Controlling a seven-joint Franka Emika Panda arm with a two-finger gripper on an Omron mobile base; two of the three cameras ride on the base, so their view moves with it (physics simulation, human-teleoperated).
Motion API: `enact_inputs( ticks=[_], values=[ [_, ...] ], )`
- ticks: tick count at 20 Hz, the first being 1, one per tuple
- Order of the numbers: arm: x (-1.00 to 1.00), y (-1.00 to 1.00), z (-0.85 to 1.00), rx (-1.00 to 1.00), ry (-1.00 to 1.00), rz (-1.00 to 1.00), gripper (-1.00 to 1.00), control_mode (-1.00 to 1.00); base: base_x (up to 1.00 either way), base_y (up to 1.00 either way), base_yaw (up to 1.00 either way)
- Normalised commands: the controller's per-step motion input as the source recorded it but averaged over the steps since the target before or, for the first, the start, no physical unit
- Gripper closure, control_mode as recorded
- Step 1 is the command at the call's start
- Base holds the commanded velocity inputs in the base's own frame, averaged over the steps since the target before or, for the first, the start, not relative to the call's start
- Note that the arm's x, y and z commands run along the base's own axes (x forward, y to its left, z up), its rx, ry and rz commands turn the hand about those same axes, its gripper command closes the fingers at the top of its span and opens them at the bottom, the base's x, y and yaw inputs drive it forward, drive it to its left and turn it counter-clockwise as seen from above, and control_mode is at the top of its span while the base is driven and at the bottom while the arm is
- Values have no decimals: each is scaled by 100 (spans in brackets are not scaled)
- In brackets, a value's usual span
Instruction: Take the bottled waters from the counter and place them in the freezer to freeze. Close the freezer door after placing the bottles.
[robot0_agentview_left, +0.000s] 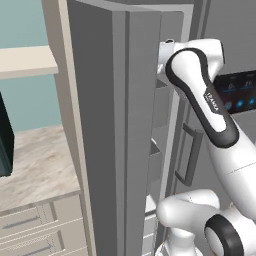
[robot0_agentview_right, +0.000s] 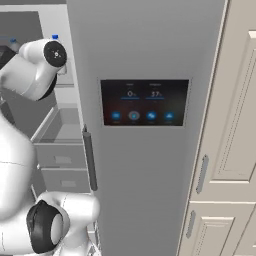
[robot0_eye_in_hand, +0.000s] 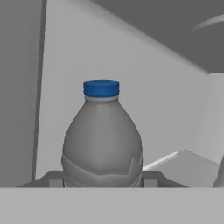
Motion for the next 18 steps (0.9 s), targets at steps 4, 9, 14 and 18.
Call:
enact_inputs(
  ticks=[4, 9, 14, 18],
  values=[
    [38, 11, -18, 0, 0, 0, 100, -100, 0, 0, 0],
    [34, 17, -10, 0, 0, 0, 100, -100, 0, 0, 0],
    [35, 24, 0, 0, 0, 0, 100, -100, 0, 0, 0],
    [25, 12, 0, 0, 0, 0, 100, -100, 0, 0, 0]
  ],
)
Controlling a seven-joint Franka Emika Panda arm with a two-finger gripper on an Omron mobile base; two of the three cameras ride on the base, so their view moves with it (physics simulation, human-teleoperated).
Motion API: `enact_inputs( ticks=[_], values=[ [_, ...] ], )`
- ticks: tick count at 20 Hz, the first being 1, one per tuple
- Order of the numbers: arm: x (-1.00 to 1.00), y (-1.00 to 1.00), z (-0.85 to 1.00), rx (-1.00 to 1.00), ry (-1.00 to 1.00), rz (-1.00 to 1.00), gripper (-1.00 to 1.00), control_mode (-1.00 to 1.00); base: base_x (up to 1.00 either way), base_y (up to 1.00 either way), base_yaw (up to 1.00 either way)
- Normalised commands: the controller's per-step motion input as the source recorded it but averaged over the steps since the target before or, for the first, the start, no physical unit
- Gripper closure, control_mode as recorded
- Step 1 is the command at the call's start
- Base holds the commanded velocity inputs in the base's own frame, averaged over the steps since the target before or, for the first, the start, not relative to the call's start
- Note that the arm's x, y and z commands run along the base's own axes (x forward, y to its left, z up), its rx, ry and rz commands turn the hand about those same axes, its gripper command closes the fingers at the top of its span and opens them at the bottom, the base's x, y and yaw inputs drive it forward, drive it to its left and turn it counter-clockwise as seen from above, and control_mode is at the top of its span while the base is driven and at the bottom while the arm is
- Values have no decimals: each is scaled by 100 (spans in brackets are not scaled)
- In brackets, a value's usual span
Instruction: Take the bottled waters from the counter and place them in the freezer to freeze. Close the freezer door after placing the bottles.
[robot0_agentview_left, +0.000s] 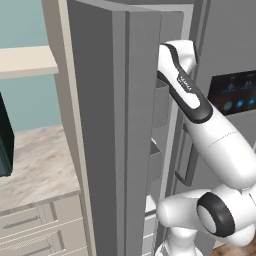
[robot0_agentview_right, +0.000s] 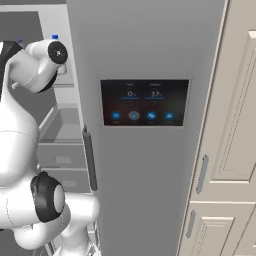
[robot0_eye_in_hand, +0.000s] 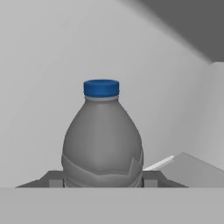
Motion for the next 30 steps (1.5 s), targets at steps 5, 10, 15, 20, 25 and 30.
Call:
enact_inputs(
  ticks=[5, 10, 15, 20, 25, 30],
  values=[
    [7, 0, -6, 1, 0, 0, 100, -100, 0, 0, 0],
    [1, 0, -7, 10, 0, 0, 100, -100, 0, 0, 0],
    [21, 0, 0, 7, 0, -1, 100, -100, 0, 0, 0],
    [46, 2, -2, 0, 0, -2, 100, -100, 0, 0, 0],
    [38, 3, -15, 0, 0, -1, 100, -100, 0, 0, 0],
    [27, 0, -35, -1, 3, 0, 100, -100, 0, 0, 0]
  ],
)
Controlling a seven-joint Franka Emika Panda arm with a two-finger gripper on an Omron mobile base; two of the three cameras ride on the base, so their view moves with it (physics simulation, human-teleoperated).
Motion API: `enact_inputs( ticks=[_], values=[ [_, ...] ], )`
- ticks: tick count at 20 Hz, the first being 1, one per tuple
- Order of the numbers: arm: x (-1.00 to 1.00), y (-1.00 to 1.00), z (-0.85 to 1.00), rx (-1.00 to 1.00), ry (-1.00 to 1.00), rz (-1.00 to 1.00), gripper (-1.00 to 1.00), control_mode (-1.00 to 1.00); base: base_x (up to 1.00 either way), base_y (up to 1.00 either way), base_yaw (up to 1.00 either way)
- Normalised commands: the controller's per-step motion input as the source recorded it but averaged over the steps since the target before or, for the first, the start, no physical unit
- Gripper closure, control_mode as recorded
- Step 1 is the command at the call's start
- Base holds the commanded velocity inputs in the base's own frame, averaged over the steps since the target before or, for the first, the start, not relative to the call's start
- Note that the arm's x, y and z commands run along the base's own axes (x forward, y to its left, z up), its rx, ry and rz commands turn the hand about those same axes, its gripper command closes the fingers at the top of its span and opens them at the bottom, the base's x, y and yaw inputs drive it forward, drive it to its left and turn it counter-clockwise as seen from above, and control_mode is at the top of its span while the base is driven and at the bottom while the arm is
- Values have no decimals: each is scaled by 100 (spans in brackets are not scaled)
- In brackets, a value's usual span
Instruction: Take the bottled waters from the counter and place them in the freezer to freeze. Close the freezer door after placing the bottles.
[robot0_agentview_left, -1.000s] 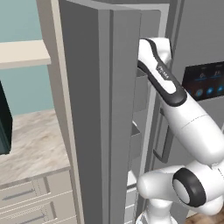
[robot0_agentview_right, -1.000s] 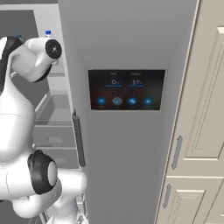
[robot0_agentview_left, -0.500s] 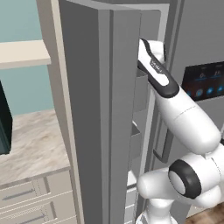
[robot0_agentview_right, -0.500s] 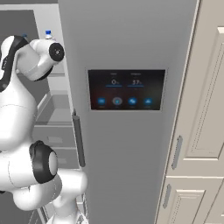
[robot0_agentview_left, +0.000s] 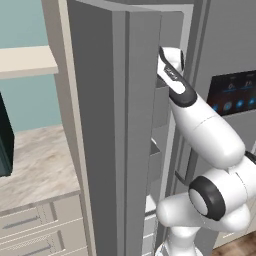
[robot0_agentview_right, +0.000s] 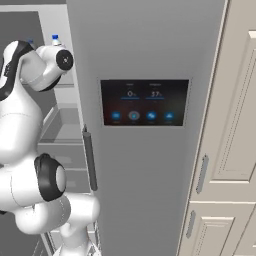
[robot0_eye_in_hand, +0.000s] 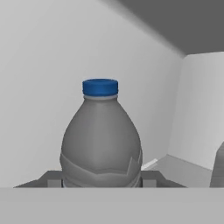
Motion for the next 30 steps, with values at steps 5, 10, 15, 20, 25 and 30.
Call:
enact_inputs(
  ticks=[5, 10, 15, 20, 25, 30],
  values=[
    [25, 0, -24, 0, 1, 0, 100, -100, 0, 0, 0],
    [12, 6, -6, -1, 1, 0, -100, -100, 0, 0, 0],
    [1, 4, 0, -1, 1, 0, -100, -100, 0, 0, 0],
    [0, 0, 0, 0, 0, 0, -100, -100, 0, 0, 0],
    [-38, 0, 4, 0, -5, 0, -100, -100, 0, 0, 0],
    [-80, 0, 21, 0, -15, -2, -100, -100, 0, 0, 0]
  ],
)
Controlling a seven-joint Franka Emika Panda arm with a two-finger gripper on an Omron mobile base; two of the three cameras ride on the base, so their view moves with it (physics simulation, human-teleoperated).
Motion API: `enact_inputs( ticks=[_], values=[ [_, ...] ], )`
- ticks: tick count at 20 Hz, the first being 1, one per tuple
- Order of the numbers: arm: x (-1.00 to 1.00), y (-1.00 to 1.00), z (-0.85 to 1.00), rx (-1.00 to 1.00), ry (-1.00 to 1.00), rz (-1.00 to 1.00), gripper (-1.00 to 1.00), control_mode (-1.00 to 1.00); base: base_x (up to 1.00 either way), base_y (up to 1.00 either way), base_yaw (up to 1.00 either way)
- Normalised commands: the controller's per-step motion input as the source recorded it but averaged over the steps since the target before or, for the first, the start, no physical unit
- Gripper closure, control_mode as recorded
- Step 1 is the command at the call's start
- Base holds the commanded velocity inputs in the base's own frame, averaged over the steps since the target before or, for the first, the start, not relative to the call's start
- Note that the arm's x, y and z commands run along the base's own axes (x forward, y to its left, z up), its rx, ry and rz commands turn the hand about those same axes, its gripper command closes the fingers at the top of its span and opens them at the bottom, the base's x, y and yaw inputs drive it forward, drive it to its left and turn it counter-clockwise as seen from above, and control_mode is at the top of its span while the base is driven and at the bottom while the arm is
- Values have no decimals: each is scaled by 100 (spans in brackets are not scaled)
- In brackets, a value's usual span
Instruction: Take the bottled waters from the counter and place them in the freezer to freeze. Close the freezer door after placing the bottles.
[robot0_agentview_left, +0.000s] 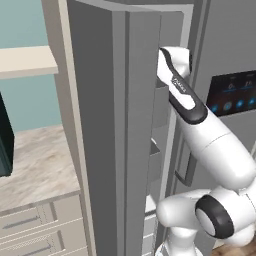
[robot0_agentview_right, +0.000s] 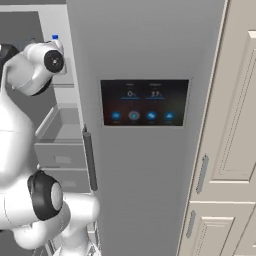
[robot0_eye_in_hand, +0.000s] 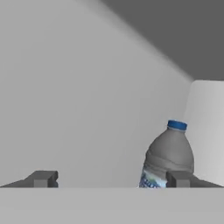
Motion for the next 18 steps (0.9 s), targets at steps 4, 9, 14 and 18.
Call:
enact_inputs(
  ticks=[4, 9, 14, 18],
  values=[
    [-99, -7, 19, 1, -15, -7, -100, -100, 0, 0, 0],
    [-100, -34, 19, 12, -14, -14, -100, -100, 0, 0, 0],
    [-100, -67, 15, 14, -14, -20, -100, -100, 0, 0, 0],
    [-100, -56, 47, 33, -3, -22, -100, -100, 0, 0, 0]
  ],
)
